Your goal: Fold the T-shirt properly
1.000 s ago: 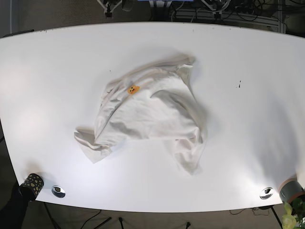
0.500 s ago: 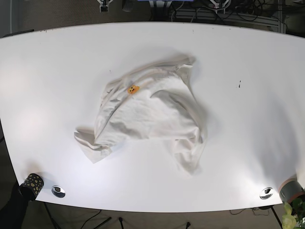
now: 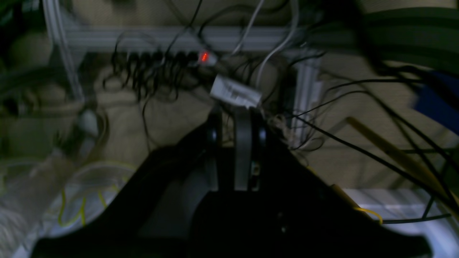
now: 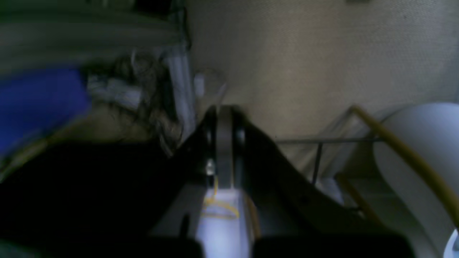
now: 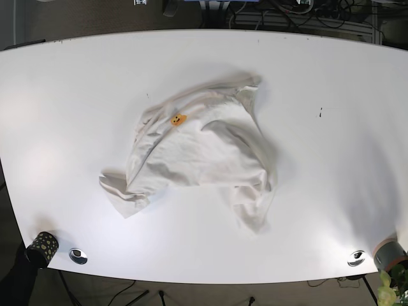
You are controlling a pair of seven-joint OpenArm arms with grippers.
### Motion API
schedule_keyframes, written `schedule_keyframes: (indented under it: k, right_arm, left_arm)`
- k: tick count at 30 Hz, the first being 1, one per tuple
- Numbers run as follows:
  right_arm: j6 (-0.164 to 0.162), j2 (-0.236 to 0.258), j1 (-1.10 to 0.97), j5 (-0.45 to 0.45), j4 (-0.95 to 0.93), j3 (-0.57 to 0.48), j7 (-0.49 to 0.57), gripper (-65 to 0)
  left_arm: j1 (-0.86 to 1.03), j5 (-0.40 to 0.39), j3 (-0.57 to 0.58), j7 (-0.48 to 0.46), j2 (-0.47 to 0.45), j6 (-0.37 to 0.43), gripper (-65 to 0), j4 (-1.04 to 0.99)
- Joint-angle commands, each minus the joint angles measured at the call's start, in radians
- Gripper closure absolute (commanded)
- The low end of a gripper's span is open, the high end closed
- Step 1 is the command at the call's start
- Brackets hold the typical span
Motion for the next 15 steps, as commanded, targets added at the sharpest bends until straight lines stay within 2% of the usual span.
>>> schedule_keyframes:
  k: [1, 5, 10, 15]
  right_arm:
    - [0.027, -0.012, -0.049, 0.006, 0.062, 0.004, 0.015, -0.3]
    - [0.058, -0.035, -0.127, 0.006, 0.201, 0.002, -0.001, -0.3]
    - [0.059, -0.041, -0.209, 0.026, 0.356, -0.050, -0.062, -0.2]
    - [0.049, 0.014, -0.331, 0.163, 0.566, -0.157, -0.111, -0.2]
  left_arm:
    - [0.064, 0.001, -0.021, -0.015, -0.011, 0.004, -4.3, 0.076]
    - [0.148, 0.004, -0.058, -0.015, -0.014, 0.004, -4.3, 0.202]
    - [0.248, 0.002, -0.124, -0.015, -0.014, 0.002, -4.3, 0.347]
    - [0.349, 0.004, -0.182, -0.015, -0.014, 0.001, -4.3, 0.515]
